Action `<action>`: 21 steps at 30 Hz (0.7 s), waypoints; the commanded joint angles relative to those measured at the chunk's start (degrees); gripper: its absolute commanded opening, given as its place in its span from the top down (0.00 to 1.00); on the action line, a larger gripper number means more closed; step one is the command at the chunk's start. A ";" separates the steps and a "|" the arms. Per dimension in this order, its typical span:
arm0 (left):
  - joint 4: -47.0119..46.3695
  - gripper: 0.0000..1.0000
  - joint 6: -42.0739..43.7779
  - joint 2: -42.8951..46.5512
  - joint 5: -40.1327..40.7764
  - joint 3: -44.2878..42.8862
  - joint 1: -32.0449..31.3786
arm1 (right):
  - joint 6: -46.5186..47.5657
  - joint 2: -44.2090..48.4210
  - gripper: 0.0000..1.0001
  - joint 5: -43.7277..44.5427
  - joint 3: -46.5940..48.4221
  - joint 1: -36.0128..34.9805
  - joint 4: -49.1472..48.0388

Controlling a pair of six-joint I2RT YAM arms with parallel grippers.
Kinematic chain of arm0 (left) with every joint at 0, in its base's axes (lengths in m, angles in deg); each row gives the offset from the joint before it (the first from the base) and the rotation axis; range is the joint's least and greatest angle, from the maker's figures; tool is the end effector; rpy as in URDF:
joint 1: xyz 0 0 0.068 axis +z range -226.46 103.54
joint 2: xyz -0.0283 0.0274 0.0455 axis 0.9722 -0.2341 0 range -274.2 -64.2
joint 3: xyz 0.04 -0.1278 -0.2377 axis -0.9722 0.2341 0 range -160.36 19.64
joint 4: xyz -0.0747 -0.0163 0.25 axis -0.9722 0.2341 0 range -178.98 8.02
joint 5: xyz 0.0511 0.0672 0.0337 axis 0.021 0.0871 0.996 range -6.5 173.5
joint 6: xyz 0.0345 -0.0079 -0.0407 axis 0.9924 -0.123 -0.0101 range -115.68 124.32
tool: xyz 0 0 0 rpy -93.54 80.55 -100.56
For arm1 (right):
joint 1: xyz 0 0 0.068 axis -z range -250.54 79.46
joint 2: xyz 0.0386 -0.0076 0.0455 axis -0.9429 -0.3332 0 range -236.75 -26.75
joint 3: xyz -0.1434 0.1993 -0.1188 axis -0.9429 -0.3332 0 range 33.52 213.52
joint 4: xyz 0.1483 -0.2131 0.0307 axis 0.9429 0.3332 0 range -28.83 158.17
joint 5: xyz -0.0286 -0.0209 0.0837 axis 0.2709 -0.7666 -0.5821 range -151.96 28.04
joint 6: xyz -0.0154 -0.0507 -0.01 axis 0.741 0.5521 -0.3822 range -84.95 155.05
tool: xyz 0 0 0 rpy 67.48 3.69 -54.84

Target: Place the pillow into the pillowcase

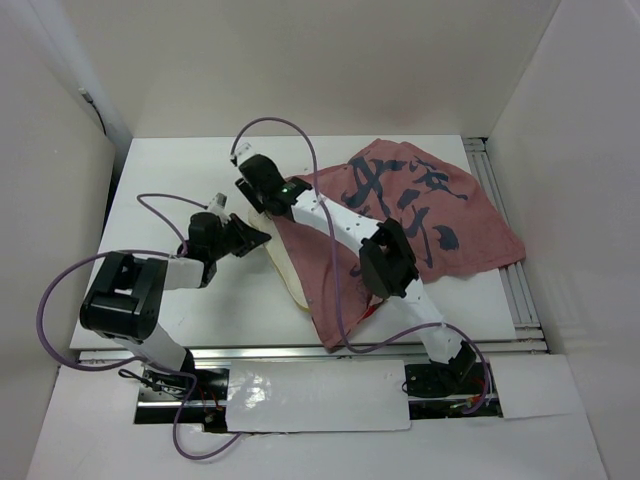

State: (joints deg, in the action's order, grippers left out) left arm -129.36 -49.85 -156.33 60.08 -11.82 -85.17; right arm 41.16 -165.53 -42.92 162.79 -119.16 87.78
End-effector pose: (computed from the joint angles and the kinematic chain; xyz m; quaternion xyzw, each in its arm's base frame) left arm 0.2965 -0.0597 0.1561 -0.2035 0.7859 -0.4340 0.3906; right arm 0.3769 0.4102 0.2426 -0.3376 0.8153 0.0246 0.4699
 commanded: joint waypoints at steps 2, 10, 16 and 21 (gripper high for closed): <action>2.05 1.00 2.40 2.58 -0.67 1.57 -0.43 | -1.01 0.18 0.49 6.35 -0.16 2.03 0.28; 2.06 1.00 2.93 3.81 -0.13 2.11 -0.43 | -1.54 1.93 0.94 6.44 -0.16 3.36 2.39; -3.02 1.00 6.43 2.75 -3.47 1.06 -1.66 | -1.54 6.76 1.00 -0.40 -0.69 1.17 -2.34; -9.34 1.00 11.54 3.36 -4.09 -0.53 -2.89 | -1.54 12.21 1.00 -11.20 -0.69 -0.07 -4.55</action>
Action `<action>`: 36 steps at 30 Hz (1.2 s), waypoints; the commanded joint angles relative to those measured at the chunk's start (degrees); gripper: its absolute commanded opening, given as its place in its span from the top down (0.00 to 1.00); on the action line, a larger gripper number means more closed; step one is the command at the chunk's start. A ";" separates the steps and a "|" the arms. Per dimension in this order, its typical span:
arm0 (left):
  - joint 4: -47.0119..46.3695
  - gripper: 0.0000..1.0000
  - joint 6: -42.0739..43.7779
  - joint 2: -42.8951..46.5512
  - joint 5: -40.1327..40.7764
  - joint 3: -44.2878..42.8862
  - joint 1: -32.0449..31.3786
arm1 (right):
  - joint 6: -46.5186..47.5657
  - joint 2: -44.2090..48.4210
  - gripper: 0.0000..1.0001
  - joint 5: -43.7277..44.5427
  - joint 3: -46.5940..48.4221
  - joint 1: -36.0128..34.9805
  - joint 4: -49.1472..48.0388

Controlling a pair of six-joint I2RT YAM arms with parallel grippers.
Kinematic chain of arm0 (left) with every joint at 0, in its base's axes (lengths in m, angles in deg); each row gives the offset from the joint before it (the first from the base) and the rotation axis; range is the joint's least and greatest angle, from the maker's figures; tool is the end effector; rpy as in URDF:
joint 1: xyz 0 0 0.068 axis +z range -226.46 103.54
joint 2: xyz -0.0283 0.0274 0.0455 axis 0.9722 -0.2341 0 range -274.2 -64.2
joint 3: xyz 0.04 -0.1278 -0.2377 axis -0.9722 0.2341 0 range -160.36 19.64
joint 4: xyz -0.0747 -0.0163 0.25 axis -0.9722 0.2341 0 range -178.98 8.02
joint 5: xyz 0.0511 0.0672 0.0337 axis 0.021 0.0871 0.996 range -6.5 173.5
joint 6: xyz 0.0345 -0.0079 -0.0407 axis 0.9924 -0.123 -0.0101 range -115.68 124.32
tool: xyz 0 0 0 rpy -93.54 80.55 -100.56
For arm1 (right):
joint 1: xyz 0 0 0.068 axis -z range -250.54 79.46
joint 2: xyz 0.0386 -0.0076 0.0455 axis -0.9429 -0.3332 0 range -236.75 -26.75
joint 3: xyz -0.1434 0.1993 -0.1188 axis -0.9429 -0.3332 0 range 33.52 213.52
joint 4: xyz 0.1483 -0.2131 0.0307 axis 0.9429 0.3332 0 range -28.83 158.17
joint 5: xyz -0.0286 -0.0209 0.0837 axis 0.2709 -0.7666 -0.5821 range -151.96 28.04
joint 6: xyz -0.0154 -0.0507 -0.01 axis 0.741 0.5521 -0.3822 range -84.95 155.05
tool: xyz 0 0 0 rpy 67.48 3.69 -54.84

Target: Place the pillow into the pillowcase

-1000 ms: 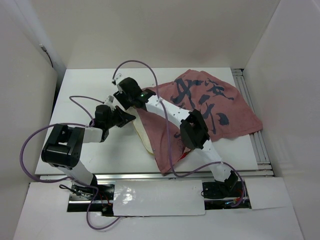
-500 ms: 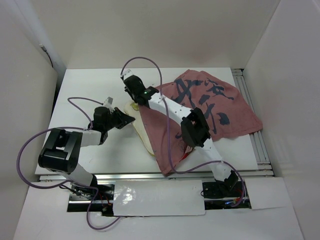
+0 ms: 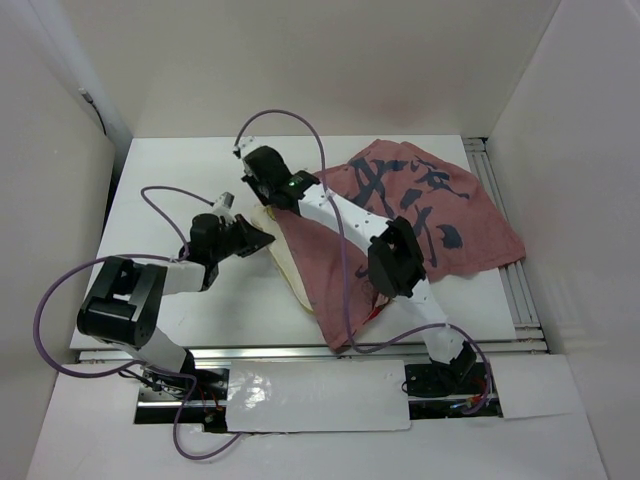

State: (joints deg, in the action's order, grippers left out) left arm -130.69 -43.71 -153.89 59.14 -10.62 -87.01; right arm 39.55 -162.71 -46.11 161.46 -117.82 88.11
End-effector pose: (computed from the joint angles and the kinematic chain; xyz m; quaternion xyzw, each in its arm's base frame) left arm 0.2885 -0.0687 0.1647 -0.1358 0.7875 -0.4307 0.4194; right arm 0.3799 0.3970 0.2602 -0.3262 0.8180 0.0531 0.4707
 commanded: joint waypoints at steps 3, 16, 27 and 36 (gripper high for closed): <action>-13.55 1.00 6.55 2.85 -5.52 -1.73 -1.58 | -0.54 13.96 1.00 -16.63 0.64 -2.02 -5.58; -31.84 1.00 10.67 13.84 -5.52 -1.46 -10.63 | -7.04 24.69 1.00 -37.56 0.46 -3.07 -1.72; -22.81 1.00 1.48 -3.19 20.57 -14.20 -13.89 | -11.16 23.63 1.00 -37.22 6.97 -9.49 2.07; -0.78 0.63 -4.27 -7.43 37.96 -18.59 -18.89 | -16.27 26.88 1.00 -34.59 -2.41 -9.49 -6.01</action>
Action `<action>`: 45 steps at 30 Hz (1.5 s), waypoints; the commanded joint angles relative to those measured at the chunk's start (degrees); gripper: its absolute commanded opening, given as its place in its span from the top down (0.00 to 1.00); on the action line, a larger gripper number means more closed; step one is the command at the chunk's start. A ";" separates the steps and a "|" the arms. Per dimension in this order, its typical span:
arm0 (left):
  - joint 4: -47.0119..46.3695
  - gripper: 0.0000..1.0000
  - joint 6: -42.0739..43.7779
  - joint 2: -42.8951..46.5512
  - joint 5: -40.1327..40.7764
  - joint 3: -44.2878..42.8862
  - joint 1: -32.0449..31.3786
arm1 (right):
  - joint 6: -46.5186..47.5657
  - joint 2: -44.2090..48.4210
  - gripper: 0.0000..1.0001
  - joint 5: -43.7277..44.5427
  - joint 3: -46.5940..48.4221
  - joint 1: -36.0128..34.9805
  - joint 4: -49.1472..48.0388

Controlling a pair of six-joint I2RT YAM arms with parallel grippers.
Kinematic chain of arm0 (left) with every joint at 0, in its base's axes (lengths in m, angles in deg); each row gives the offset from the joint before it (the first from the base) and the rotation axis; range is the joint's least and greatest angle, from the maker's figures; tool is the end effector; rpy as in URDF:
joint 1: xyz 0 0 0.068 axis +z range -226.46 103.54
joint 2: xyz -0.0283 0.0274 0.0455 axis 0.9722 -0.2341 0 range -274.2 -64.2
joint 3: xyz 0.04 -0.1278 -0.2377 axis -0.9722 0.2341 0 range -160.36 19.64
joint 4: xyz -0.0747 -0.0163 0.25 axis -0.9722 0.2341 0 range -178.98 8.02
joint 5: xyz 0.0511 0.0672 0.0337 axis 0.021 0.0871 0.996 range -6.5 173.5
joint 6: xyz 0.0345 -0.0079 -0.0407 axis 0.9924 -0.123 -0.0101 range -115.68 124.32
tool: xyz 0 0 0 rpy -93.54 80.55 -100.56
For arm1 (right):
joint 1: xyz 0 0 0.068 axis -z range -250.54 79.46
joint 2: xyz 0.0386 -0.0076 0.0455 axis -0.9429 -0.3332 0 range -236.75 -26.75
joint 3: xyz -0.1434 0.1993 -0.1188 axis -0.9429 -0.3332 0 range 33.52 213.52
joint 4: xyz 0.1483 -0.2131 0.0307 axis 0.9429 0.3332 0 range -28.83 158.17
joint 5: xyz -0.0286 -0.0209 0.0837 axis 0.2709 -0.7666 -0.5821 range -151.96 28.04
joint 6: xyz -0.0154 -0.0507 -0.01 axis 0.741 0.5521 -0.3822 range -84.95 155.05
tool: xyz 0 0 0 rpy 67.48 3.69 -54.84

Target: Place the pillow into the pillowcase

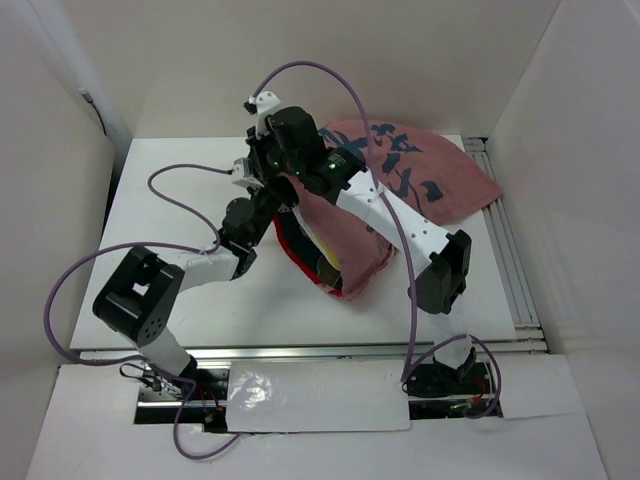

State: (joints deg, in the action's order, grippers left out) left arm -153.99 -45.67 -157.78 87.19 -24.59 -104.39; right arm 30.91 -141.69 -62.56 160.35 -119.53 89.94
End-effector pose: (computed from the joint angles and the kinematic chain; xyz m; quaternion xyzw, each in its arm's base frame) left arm 0.3077 -0.1605 0.2597 -0.1407 0.5878 -0.4857 0.6315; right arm 0.3039 0.3500 0.4301 -0.3093 0.7413 0.2702 0.5309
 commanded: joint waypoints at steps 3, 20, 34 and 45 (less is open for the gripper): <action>34.48 0.38 -5.55 -3.54 15.83 -6.40 -2.93 | -8.34 7.09 1.00 -17.59 -4.55 -7.79 -10.84; 36.97 0.00 3.58 8.13 -18.97 7.66 -0.82 | -7.82 3.15 1.00 -2.91 -12.92 -4.19 -13.39; 38.48 0.27 5.70 26.17 -22.13 23.03 -2.49 | -7.81 -3.36 1.00 -9.49 -12.92 -3.65 -11.47; 33.39 0.39 2.80 26.17 -19.15 25.86 -4.07 | -7.36 10.59 0.25 3.64 -29.65 -4.27 -9.25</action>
State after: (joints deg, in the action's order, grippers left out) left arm -115.91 -42.57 -132.44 66.79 1.66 -108.21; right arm 24.53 -140.25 -65.54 137.22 -123.44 83.36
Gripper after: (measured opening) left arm 0.618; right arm 0.745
